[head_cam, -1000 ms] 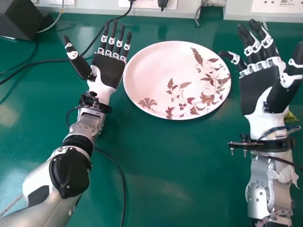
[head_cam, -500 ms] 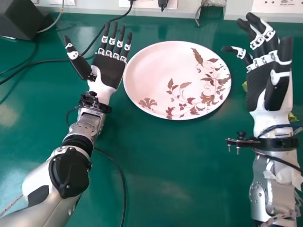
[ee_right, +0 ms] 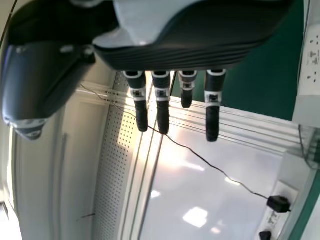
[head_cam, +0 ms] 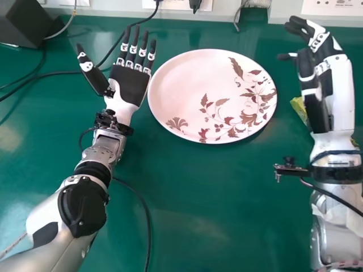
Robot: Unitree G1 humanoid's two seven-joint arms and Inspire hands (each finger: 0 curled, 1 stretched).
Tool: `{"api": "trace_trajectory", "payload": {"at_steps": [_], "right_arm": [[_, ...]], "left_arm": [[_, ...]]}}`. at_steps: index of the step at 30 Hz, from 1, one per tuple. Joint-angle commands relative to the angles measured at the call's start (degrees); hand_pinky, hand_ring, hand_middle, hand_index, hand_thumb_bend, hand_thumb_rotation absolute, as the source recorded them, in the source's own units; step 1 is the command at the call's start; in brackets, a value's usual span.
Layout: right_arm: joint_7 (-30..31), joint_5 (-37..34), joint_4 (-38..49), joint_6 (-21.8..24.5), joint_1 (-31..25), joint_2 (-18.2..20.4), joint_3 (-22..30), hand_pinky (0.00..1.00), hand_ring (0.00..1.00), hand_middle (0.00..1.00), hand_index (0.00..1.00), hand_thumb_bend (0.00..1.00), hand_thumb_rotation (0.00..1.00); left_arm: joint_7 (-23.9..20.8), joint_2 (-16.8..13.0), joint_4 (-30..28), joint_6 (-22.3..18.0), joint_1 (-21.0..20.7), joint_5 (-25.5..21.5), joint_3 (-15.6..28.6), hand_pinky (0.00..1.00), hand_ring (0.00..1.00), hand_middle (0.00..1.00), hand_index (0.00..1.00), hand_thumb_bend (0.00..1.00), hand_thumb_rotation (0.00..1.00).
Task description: Pick up biscuit and place it in the plate
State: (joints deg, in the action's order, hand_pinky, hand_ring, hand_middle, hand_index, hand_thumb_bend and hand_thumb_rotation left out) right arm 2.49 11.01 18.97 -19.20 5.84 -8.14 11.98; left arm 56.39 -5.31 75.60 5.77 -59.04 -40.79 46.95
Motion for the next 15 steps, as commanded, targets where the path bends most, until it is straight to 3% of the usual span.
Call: {"api": "trace_trajectory", "payload": {"at_steps": [1, 10, 15], "right_arm": [[-1.3, 1.9, 1.7, 0.6, -1.1, -0.4, -0.5, 0.61, 0.69, 0.82, 0.83, 0.96, 0.12], [-4.0, 10.0, 6.6, 5.6, -2.8, -0.7, -1.8, 0.61, 0.69, 0.83, 0.83, 0.96, 0.11], [-5.1, 14.5, 8.3, 7.7, -3.3, -1.3, -2.5, 0.61, 0.69, 0.82, 0.82, 0.98, 0.11]], "left_arm": [[-0.1, -0.5, 0.5, 0.3, 0.7, -0.4, 0.4, 0.77, 0.87, 0.95, 1.0, 1.0, 0.7], [0.1, -0.6, 0.5, 0.1, 0.7, -0.6, 0.3, 0.78, 0.88, 0.95, 1.0, 1.0, 0.73], [0.3, -0.7, 0.6, 0.2, 0.7, -0.5, 0.2, 0.81, 0.89, 0.96, 1.0, 0.98, 0.7]]}}
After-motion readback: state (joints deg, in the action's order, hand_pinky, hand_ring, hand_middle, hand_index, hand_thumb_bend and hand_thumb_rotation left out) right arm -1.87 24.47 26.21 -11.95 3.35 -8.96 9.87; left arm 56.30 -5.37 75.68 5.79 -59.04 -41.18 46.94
